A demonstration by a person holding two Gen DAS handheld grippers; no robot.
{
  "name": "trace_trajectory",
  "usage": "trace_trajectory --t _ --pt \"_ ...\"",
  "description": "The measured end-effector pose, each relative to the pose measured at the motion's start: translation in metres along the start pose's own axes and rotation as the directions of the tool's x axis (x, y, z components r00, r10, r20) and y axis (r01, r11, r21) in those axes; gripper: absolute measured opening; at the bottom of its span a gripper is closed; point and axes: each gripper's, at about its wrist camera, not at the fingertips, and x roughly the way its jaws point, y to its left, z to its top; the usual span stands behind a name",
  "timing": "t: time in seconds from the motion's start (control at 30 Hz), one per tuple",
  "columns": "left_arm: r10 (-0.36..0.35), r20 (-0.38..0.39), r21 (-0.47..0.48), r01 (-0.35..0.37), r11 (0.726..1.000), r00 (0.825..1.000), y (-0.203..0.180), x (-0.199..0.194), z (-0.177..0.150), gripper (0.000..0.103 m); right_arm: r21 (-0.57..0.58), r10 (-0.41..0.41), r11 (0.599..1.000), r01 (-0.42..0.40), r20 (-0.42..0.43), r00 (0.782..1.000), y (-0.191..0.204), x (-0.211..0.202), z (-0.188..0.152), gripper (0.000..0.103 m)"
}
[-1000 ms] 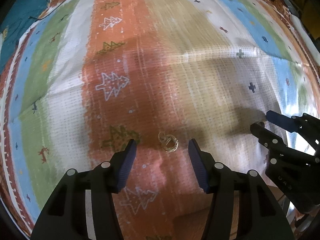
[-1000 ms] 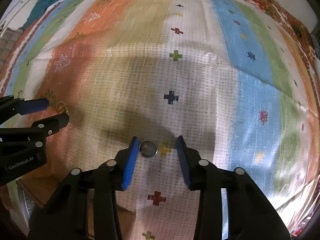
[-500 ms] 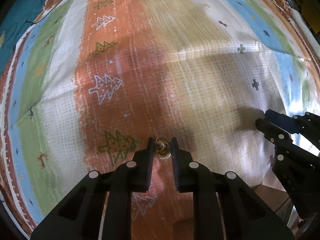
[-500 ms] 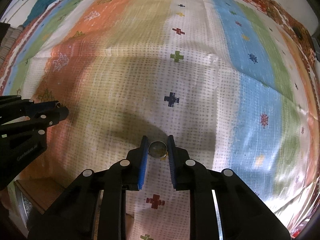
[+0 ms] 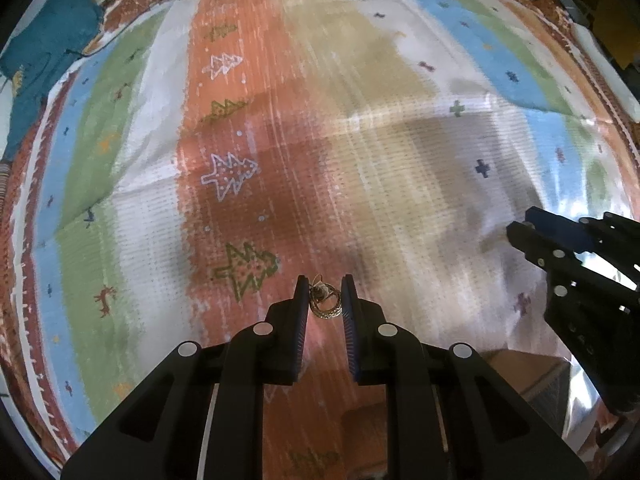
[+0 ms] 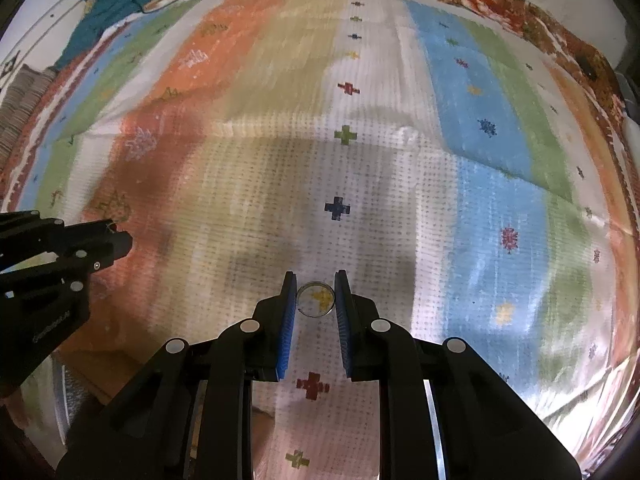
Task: Organize jewelry
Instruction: 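Grasp the gold charm with left tool while right tool grasps the silver ring, then carry the gold charm with left tool while right tool carries the ring to the tin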
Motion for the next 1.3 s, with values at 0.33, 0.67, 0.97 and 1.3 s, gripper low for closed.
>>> trace_trajectory --t 0.33,0.67,0.97,1.3 --pt "-0.033 0.079 0.012 0.032 0.999 0.996 -0.008 -0.04 -0.015 0.016 -0.025 0.004 1.0 -0.003 0.043 0.999 0.012 -0.025 -0.01 0.02" --pt "-0.057 0.117 0.018 0.055 0.998 0.991 -0.011 -0.061 -0.03 0.016 -0.052 0.002 0.999 0.002 0.077 0.997 0.02 -0.043 -0.02 0.02" --pt "-0.064 0.162 0.021 0.061 0.998 0.985 -0.015 -0.081 -0.045 0.016 -0.073 0.019 0.997 -0.011 0.109 0.994 0.026 -0.06 -0.031 0.02" --pt "-0.084 0.207 0.018 0.081 0.997 0.975 -0.017 -0.102 -0.062 0.016 -0.073 0.035 0.997 -0.025 0.137 0.99 0.028 -0.075 -0.044 0.02"
